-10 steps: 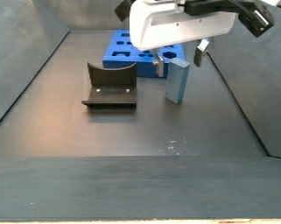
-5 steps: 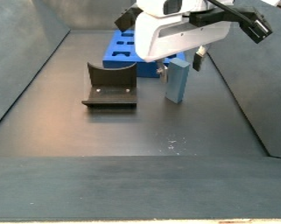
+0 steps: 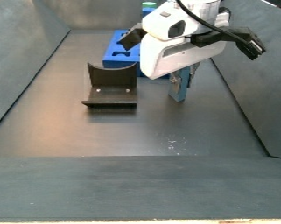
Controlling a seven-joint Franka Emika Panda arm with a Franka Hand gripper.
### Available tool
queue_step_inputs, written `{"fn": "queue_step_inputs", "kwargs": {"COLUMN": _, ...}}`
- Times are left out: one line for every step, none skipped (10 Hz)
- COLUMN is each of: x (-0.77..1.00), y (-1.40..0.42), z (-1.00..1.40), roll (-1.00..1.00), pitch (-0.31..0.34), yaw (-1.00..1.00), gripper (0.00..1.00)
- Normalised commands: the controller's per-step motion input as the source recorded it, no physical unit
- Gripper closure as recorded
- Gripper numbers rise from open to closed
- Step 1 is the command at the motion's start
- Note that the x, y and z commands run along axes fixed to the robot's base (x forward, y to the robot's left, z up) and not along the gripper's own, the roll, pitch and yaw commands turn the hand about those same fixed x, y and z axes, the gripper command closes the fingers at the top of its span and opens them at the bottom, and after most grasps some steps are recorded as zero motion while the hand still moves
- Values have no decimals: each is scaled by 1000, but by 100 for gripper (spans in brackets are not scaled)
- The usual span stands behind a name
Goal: Pick up the rectangle object. Move to above the board. Insert the rectangle object.
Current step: Pick up the rectangle object.
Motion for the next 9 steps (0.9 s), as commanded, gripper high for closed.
{"fn": "queue_step_inputs", "kwargs": {"x": 0, "y": -34, "z": 0, "roll": 0, "pitch": 0, "yaw": 0, "gripper": 100}}
{"fn": "queue_step_inputs", "kwargs": {"x": 0, "y": -160, "z": 0, "roll": 151, "pitch": 0, "yaw": 0, "gripper": 100}}
{"fn": "queue_step_inputs", "kwargs": {"x": 0, "y": 0, "z": 0, "roll": 0, "pitch": 0, "yaw": 0, "gripper": 100}}
{"fn": "queue_step_inputs", "kwargs": {"x": 0, "y": 0, "z": 0, "roll": 0, "pitch": 0, "yaw": 0, "gripper": 100}}
{"fn": "queue_step_inputs", "kwargs": {"x": 0, "y": 0, "z": 0, "roll": 0, "pitch": 0, "yaw": 0, "gripper": 100}}
{"fn": "queue_step_inputs", "kwargs": {"x": 0, "y": 0, "z": 0, "roll": 0, "pitch": 0, "yaw": 0, "gripper": 100}}
{"fn": "queue_step_inputs", "kwargs": {"x": 0, "y": 0, "z": 0, "roll": 0, "pitch": 0, "yaw": 0, "gripper": 100}}
{"fn": "queue_step_inputs", "kwargs": {"x": 0, "y": 0, "z": 0, "roll": 0, "pitch": 0, "yaw": 0, "gripper": 100}}
{"fn": "queue_step_inputs", "kwargs": {"x": 0, "y": 0, "z": 0, "roll": 0, "pitch": 0, "yaw": 0, "gripper": 100}}
